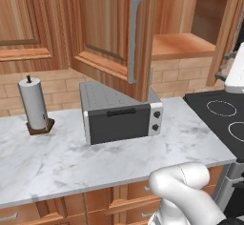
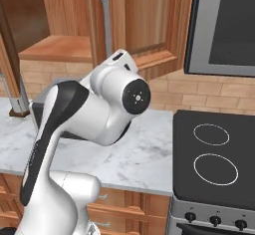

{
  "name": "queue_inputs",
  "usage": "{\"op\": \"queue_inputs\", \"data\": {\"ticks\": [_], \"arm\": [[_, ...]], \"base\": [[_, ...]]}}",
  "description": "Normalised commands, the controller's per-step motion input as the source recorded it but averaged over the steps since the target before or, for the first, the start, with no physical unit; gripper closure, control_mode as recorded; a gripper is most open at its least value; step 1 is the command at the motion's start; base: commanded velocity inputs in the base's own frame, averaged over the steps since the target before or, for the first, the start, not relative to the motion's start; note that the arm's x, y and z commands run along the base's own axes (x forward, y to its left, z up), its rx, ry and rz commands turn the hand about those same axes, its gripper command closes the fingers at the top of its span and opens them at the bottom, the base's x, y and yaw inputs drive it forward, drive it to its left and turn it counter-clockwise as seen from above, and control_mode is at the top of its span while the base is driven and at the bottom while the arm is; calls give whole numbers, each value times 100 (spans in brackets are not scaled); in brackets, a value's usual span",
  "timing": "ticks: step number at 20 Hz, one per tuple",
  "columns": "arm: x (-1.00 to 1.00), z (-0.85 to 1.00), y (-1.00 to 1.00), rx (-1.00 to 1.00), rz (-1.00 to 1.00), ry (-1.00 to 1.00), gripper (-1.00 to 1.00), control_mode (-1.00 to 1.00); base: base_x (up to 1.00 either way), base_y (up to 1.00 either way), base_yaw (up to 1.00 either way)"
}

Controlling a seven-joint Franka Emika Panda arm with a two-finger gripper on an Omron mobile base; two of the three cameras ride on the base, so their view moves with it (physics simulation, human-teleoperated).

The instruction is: Close all open cabinet doors.

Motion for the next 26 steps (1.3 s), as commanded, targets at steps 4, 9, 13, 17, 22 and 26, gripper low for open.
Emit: {"op": "queue_inputs", "data": {"ticks": [4,9,13,17,22,26], "arm": [[28,-2,0,-12,10,-1,-100,-100],[71,-25,14,-10,6,0,-100,-100],[83,-30,33,-9,3,0,-100,-100],[82,-25,35,-9,2,-3,-100,-100],[84,-15,26,-7,1,-4,-100,-100],[87,-8,15,-6,1,-4,-100,-100]], "base": [[0,0,0],[0,0,0],[0,0,0],[0,0,0],[0,0,0],[0,0,0]]}}
